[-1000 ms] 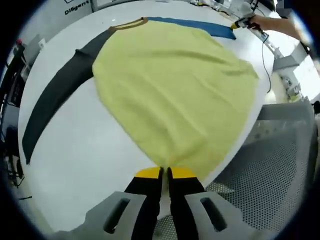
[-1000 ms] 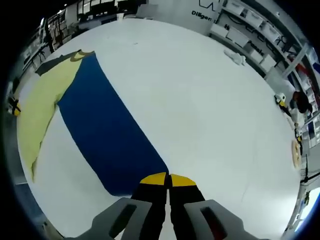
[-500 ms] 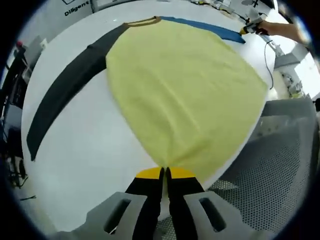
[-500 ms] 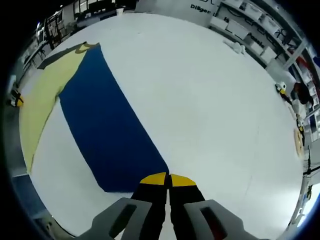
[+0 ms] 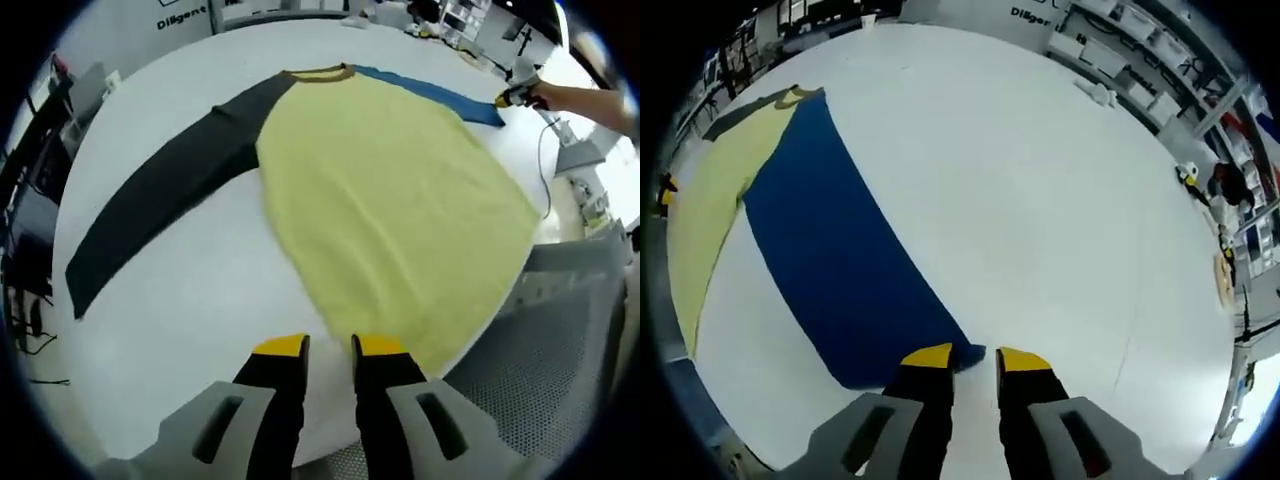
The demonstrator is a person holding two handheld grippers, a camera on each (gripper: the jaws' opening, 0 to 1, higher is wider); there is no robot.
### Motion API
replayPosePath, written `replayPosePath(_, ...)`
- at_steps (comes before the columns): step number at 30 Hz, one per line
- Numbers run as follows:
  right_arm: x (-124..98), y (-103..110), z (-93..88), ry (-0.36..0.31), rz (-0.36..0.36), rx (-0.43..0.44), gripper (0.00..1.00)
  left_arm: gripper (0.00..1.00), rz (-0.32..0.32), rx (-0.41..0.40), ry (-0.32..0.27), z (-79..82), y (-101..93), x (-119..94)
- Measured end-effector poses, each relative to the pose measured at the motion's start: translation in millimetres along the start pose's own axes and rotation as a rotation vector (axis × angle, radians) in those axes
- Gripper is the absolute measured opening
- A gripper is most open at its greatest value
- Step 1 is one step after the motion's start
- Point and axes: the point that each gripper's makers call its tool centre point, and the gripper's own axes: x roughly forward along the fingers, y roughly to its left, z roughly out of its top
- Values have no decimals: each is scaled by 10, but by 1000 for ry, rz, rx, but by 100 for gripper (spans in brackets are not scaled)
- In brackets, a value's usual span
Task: Fold the garment on the visible template until the final outline fits inside the template.
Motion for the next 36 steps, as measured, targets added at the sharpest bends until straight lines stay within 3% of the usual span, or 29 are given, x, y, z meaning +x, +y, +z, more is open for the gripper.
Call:
replayPosePath(4, -80, 136, 33, -57, 38, 24, 7, 22, -21, 12, -34, 65, -121, 2)
replayPosePath(5, -96, 239, 47, -83, 75, 41, 7, 23, -36, 27, -37, 62, -191, 22)
replayPosePath(8, -117, 349, -74, -63, 99, 75, 10, 25, -55, 42, -25, 15, -312, 84)
replayPosePath(12, -134, 476, -250, -44, 137, 244, 9, 25, -81, 40, -11, -52, -447, 134)
replayPosePath(17, -162, 815, -245, -61, 289, 445, 7, 24, -91, 41, -9, -70, -505, 124)
replayPosePath(20, -145, 875, -158, -77, 303, 454, 4, 23, -87, 37, -11, -65, -490, 116)
replayPosePath(23, -151, 940, 99, -143, 317, 419, 0, 23, -83, 40, -14, -48, -484, 92)
replayPosePath(27, -121, 1046, 411, -202, 355, 409, 0, 22, -80, 39, -14, -57, -480, 90)
replayPosePath(30, -93, 1181, 554, -201, 381, 371, 4, 22, -83, 41, -11, -71, -497, 98)
replayPosePath(32, -85, 1083, 524, -192, 331, 345, 3, 22, -84, 43, -16, -53, -517, 89)
replayPosePath(36, -85, 879, 343, -180, 286, 404, 1, 22, -87, 46, -22, -44, -520, 96)
